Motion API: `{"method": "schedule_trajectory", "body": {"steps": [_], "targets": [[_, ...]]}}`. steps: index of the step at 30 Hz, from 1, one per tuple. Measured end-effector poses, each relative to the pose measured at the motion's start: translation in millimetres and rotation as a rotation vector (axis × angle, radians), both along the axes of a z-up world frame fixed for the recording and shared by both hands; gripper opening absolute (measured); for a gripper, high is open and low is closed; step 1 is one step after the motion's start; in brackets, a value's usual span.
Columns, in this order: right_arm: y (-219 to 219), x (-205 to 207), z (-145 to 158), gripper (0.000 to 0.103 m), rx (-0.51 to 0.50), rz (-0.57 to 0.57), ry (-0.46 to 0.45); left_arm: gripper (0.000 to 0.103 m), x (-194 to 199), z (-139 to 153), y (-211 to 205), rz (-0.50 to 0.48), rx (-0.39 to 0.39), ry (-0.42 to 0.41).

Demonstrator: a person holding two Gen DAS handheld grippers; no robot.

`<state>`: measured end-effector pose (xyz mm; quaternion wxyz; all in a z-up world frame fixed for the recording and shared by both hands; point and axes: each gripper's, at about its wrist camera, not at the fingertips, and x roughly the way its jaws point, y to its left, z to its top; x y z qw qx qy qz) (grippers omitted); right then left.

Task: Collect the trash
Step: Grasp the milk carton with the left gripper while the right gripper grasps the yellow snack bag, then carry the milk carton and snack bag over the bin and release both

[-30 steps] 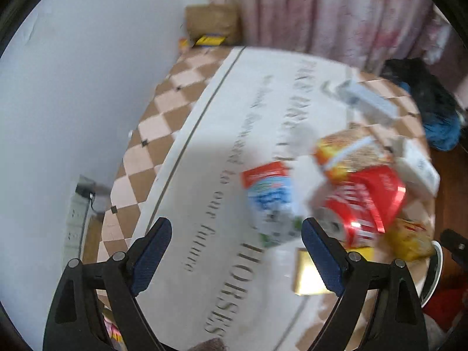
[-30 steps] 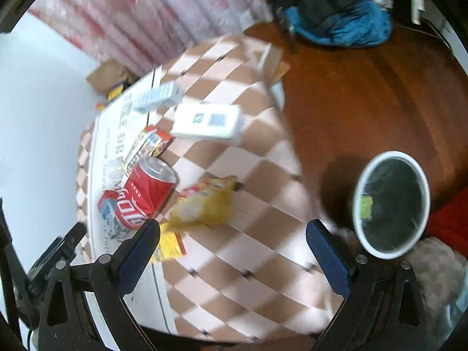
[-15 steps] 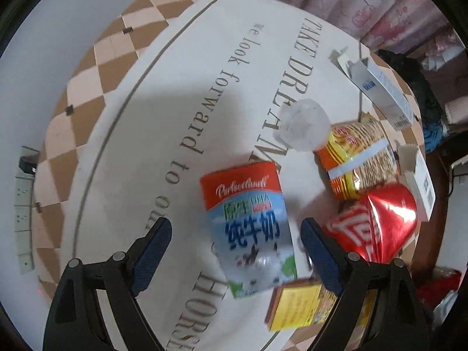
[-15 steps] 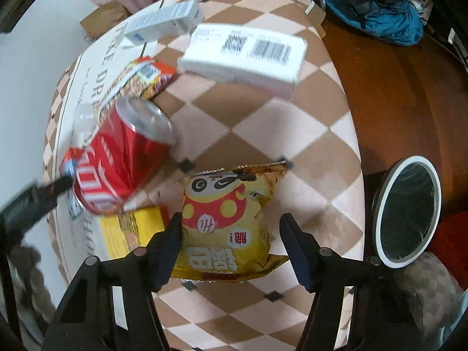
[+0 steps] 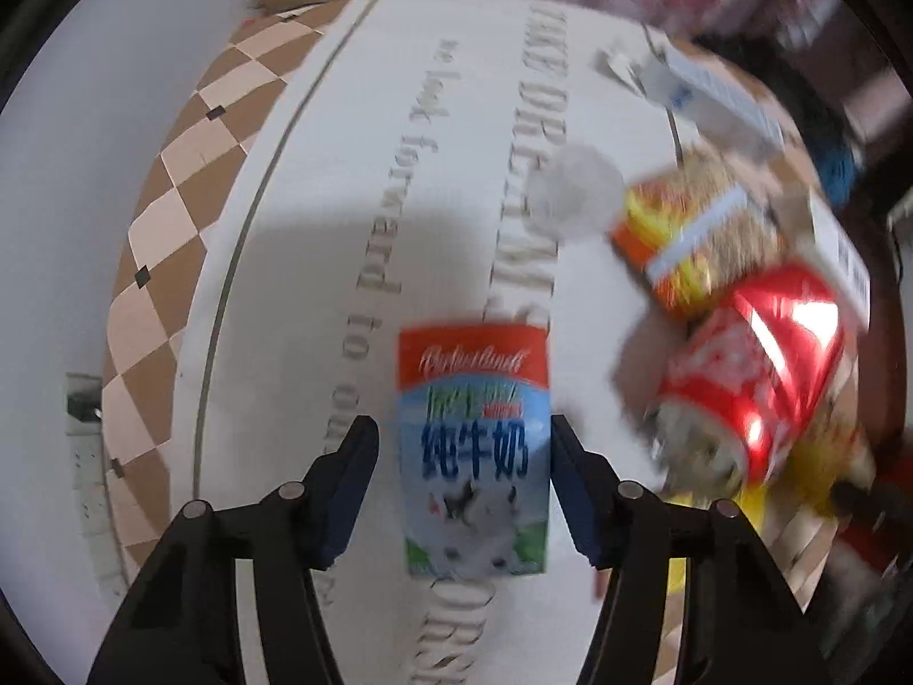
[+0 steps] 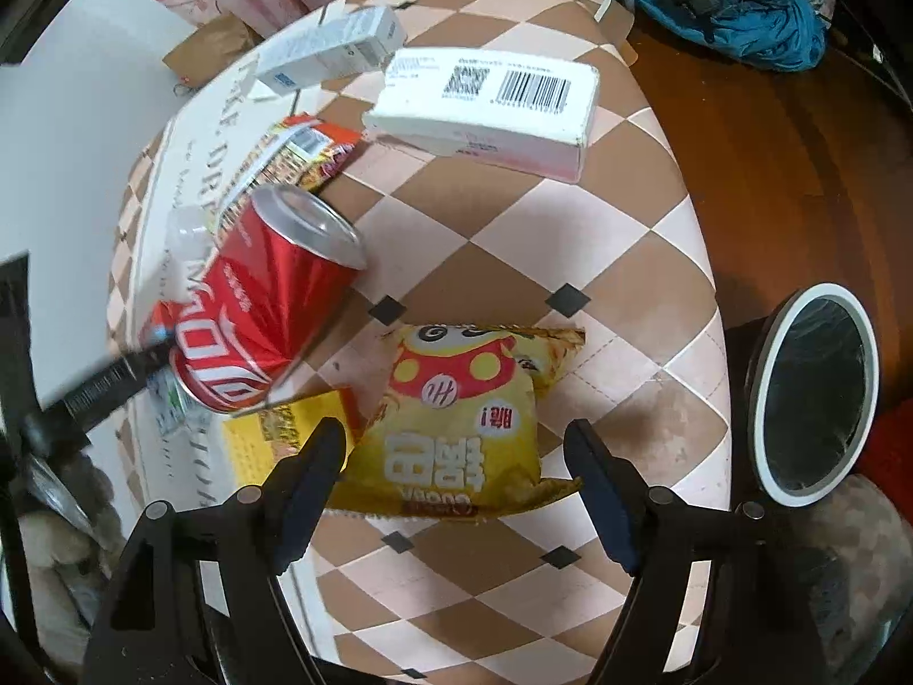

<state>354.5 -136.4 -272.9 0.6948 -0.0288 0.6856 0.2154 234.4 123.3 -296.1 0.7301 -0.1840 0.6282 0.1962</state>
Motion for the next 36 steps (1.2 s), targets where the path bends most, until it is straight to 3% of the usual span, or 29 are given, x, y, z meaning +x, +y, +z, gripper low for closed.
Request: {"method": "schedule_trajectory", "body": {"steps": [4,8,9,10,12,16,22,25,36], "targets": [[7.2,2.4,5.5,0.080,0.026,-0.010,-0.008,0.057,-13.6,-9.4,3.8,0.042,-0.082,-0.007],[13.7,6.1,-3.0,0.080,0.033,-0.027,0.032,0.057,-15.9,-13.4,1.3,0.054,-0.041,-0.016],[14.7,5.7,-6.5,0.079,0.016,-0.023,0.034,0.055,-14.2,-14.1,0.1,0.055,-0.033,-0.019],[16.2,4.6,-9.3,0.077,0.006,-0.024,0.033,0.047,-15.9,-13.5,-0.9,0.052,-0.016,-0.031],[16.3,1.8,-13.8,0.075,0.017,-0.025,0.043,0.047,-11.7,-12.1,-9.7,0.052,0.005,-0.033],[13.7,-3.2,-16.8,0.065,0.029,-0.026,0.043,0.046,-20.7,-8.0,-16.3,0.064,0.039,-0.045],[13.9,-11.4,-12.0,0.053,0.015,0.003,-0.004,0.046,-35.6,20.4,-36.9,0.090,0.093,-0.088],[13.2,-17.7,-1.2,0.053,0.031,0.010,-0.045,0.046,-50.3,38.4,-48.0,0.100,0.089,-0.123],[13.8,-56.4,65.0,0.052,0.047,0.125,-0.295,0.046,-37.4,115.6,-70.1,0.029,0.152,-0.273]]}}
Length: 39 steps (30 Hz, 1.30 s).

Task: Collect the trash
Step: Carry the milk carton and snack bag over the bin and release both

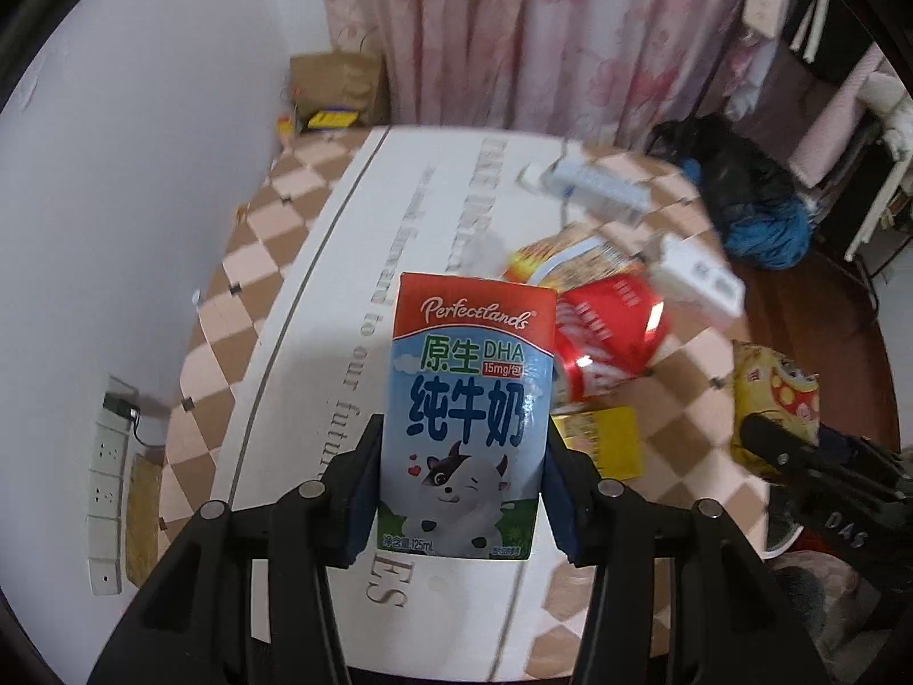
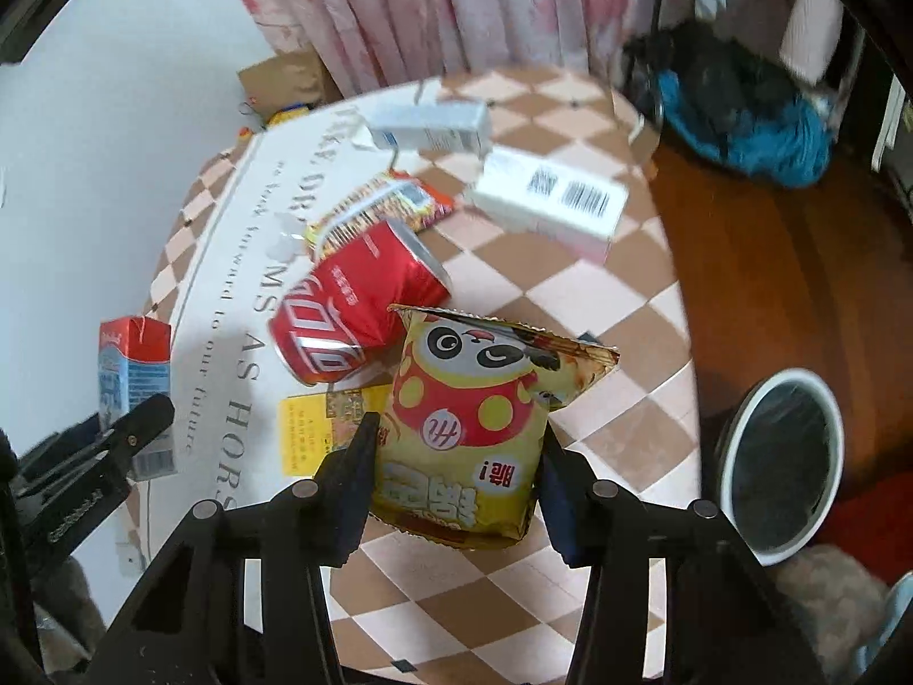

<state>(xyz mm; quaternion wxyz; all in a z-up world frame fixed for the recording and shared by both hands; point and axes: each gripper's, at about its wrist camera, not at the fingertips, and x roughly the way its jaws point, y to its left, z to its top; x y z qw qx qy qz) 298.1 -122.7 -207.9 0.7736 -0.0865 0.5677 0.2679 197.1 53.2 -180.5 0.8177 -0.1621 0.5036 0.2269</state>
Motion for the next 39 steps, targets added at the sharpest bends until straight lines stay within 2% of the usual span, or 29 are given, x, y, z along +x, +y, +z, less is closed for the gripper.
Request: {"method": "schedule_trajectory", "body": {"steps": [6,12,16,21,24,28,32,39], "targets": [[-25.8,-6.8,40.1,0.051,0.051,0.001,-0.086,0.046,11.2,46.1,-32.4,-0.066,0.030,-0.091],[-79.9,1.3,83.4,0.051,0.115,-0.053,-0.149,0.046,42.6,76.4,-88.5,-0.180,0.038,-0.155],[-127.1,11.6,107.8,0.051,0.140,-0.108,-0.186,0.046,75.9,83.5,-136.3,-0.277,0.026,-0.178],[-200.1,31.3,118.1,0.051,0.117,-0.217,-0.224,0.046,116.7,77.8,-199.6,-0.392,0.007,-0.182],[-241.4,40.6,110.5,0.051,0.084,-0.270,-0.238,0.046,141.2,64.9,-240.4,-0.465,-0.009,-0.162],[-297.8,57.3,80.7,0.052,0.042,-0.353,-0.200,0.046,167.7,42.1,-288.0,-0.543,-0.024,-0.122],[-351.3,75.2,36.3,0.051,0.024,-0.446,-0.118,0.046,191.1,7.3,-325.7,-0.594,-0.043,-0.059],[-405.8,100.6,-43.8,0.051,0.013,-0.560,0.021,0.046,224.6,-53.1,-367.4,-0.636,-0.119,0.054]]}}
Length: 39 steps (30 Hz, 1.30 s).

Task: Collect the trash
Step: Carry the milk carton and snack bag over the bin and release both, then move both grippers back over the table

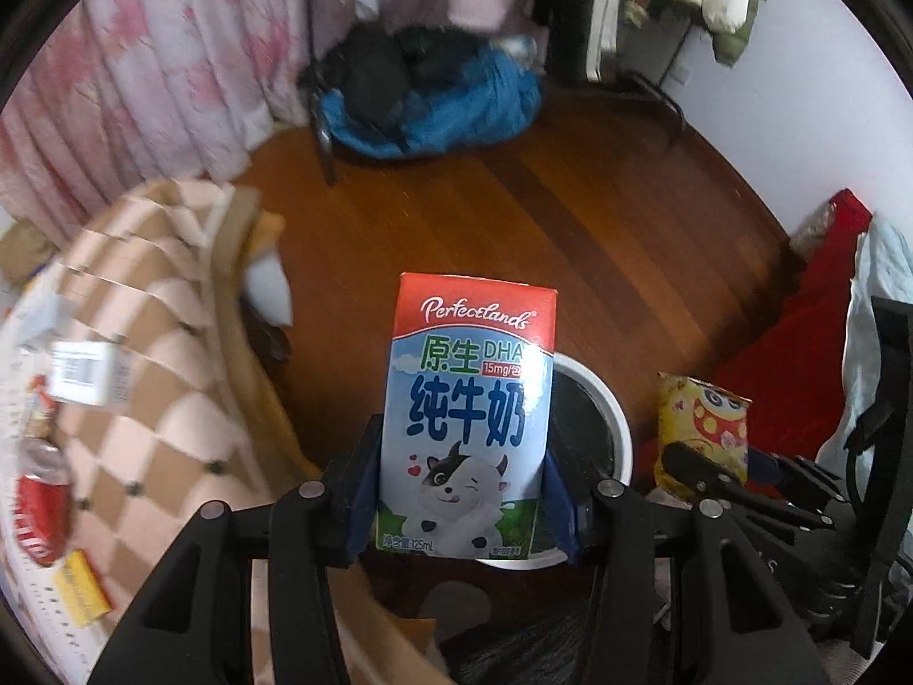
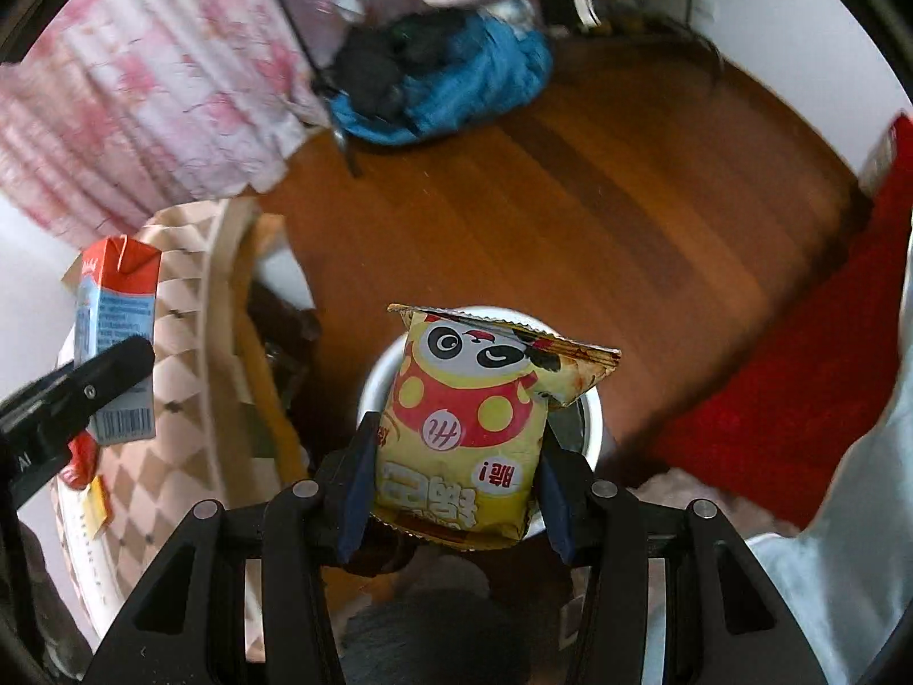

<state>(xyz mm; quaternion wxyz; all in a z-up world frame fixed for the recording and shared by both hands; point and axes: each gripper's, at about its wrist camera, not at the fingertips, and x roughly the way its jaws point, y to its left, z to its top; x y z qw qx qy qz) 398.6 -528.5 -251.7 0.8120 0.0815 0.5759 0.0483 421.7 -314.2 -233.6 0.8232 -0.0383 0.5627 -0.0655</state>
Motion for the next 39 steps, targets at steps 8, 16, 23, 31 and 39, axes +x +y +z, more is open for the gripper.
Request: {"method": "schedule_trajectory", "body": {"steps": [8,16,23,31,39], "targets": [[-26.4,26.8,-59.3,0.052,-0.003,-0.034,0.080,0.049,20.5,-46.9,-18.1,-0.024,-0.116,0.153],[-38.3,31.6,-88.8,0.073,0.008,-0.071,0.132,0.068,14.2,-48.8,-20.8,-0.012,-0.075,0.153],[-33.2,25.2,-75.9,0.097,-0.052,-0.090,0.146,0.087,4.4,-39.3,-15.2,-0.004,-0.022,0.123],[-30.2,8.7,-55.7,0.100,-0.143,-0.101,0.194,0.095,-3.4,-18.1,-5.4,0.000,0.030,0.062],[-23.1,-3.9,-22.8,0.100,-0.154,-0.083,0.181,0.095,-12.6,12.7,5.7,0.033,0.033,0.010]]}}
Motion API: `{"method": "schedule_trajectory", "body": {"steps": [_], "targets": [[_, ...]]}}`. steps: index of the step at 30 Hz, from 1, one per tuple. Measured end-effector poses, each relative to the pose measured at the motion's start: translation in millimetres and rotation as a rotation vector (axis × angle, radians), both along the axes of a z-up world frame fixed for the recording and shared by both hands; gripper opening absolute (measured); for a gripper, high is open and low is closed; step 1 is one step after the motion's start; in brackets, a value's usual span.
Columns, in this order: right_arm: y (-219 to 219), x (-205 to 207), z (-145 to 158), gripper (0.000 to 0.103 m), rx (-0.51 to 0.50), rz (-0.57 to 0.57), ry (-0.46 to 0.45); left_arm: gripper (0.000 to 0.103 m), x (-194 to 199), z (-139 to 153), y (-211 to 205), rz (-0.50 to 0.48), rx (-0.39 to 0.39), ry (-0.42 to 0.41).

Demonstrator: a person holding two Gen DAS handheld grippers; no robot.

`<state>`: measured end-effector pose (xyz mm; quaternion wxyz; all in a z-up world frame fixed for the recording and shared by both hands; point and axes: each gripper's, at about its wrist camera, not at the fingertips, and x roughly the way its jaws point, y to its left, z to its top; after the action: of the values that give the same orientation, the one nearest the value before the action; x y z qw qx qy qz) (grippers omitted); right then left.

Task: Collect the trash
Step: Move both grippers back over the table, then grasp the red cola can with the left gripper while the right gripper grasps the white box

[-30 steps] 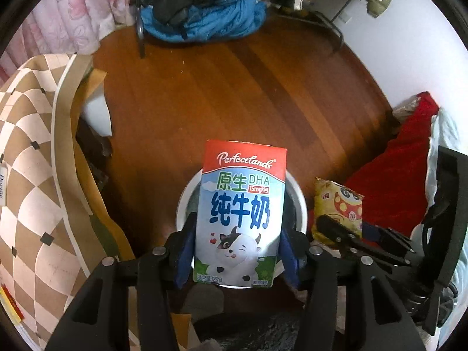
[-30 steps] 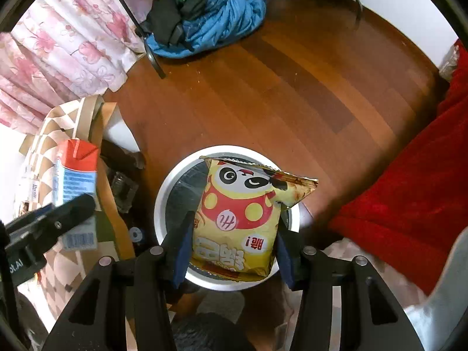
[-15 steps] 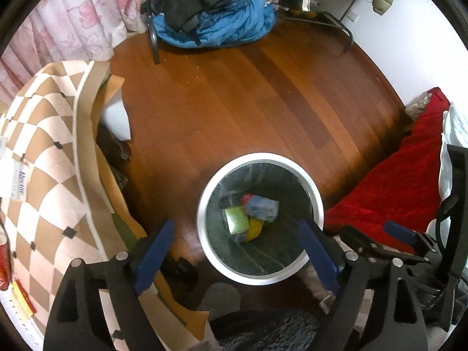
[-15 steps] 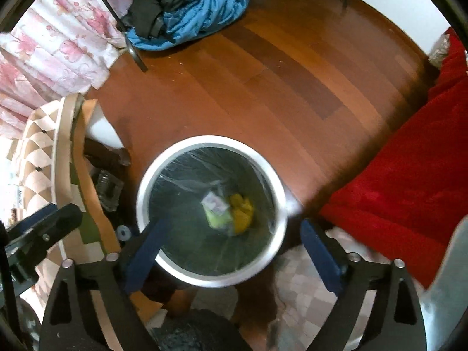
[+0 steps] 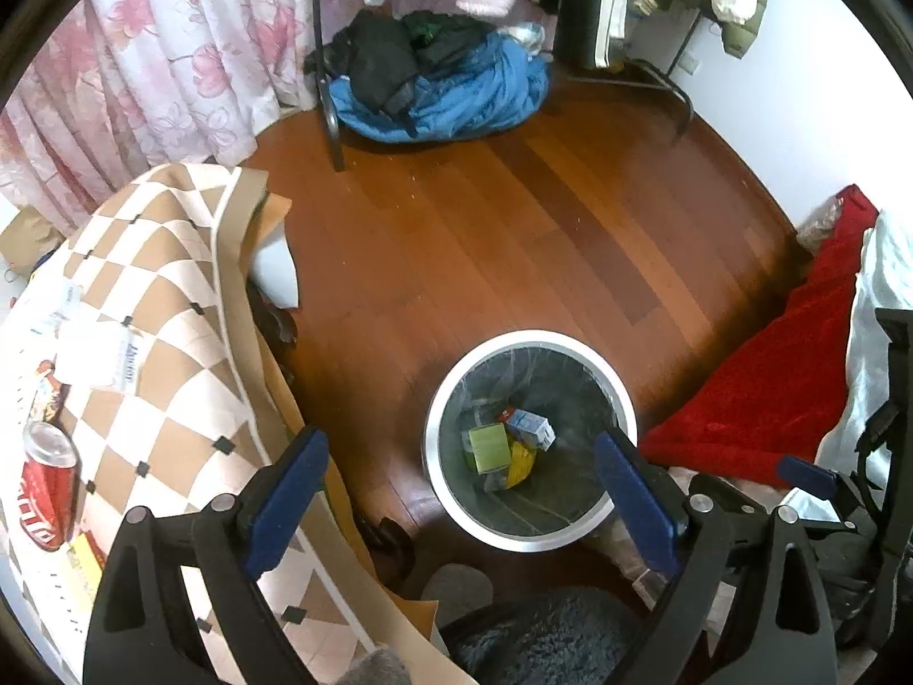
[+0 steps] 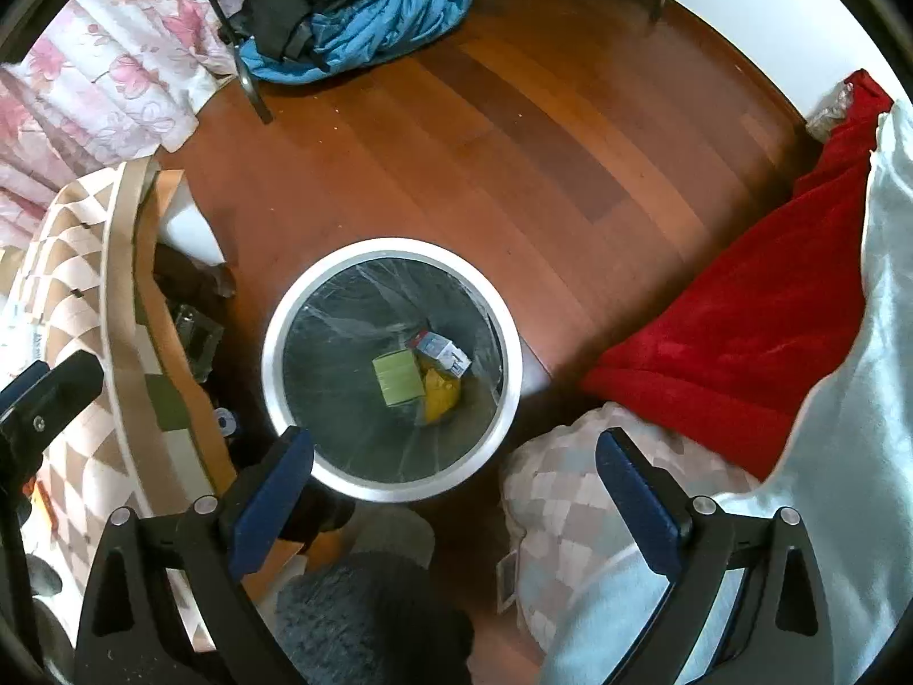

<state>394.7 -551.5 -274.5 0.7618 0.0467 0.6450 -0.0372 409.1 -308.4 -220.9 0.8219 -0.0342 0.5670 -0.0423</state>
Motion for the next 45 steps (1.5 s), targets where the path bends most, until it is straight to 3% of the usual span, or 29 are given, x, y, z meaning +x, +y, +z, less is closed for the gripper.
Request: {"method": "schedule_trajectory", "body": {"steps": [12,16,20,25,28,34,41,42,43,45], "targets": [[17.2,-25.3,83.9,0.100,0.039,0.018,-0.113,0.095,-33.9,74.9,29.1,0.061,0.038,-0.132],[34.9,-36.9,119.6,0.100,0.083,0.038,-0.187,0.095,-51.2,98.4,74.9,0.137,0.044,-0.185],[76.9,-42.9,147.2,0.101,0.151,0.106,-0.233,0.095,-72.8,101.4,143.5,0.228,0.086,-0.191],[168.5,-36.6,141.3,0.101,0.199,0.286,-0.196,0.095,-84.8,63.7,219.8,0.213,0.259,-0.109],[227.0,-27.5,120.9,0.101,0.200,0.396,-0.141,0.095,-76.3,16.7,263.5,0.146,0.318,0.021],[320.4,0.3,73.1,0.100,0.179,0.545,-0.029,0.094,-57.9,-49.6,307.4,0.046,0.176,0.214],[393.1,44.9,40.1,0.101,0.130,0.677,0.021,0.094,-44.7,-88.4,314.2,0.003,0.214,0.280],[403.3,50.9,36.0,0.101,0.116,0.700,0.028,0.092,-45.6,-89.9,317.2,0.017,0.206,0.275],[410.2,55.4,32.8,0.100,0.105,0.717,0.032,0.081,-47.5,-90.2,322.2,0.048,0.200,0.267],[427.1,62.8,26.7,0.100,0.068,0.769,0.032,0.068,-52.9,-89.4,334.5,0.120,0.181,0.255]]}}
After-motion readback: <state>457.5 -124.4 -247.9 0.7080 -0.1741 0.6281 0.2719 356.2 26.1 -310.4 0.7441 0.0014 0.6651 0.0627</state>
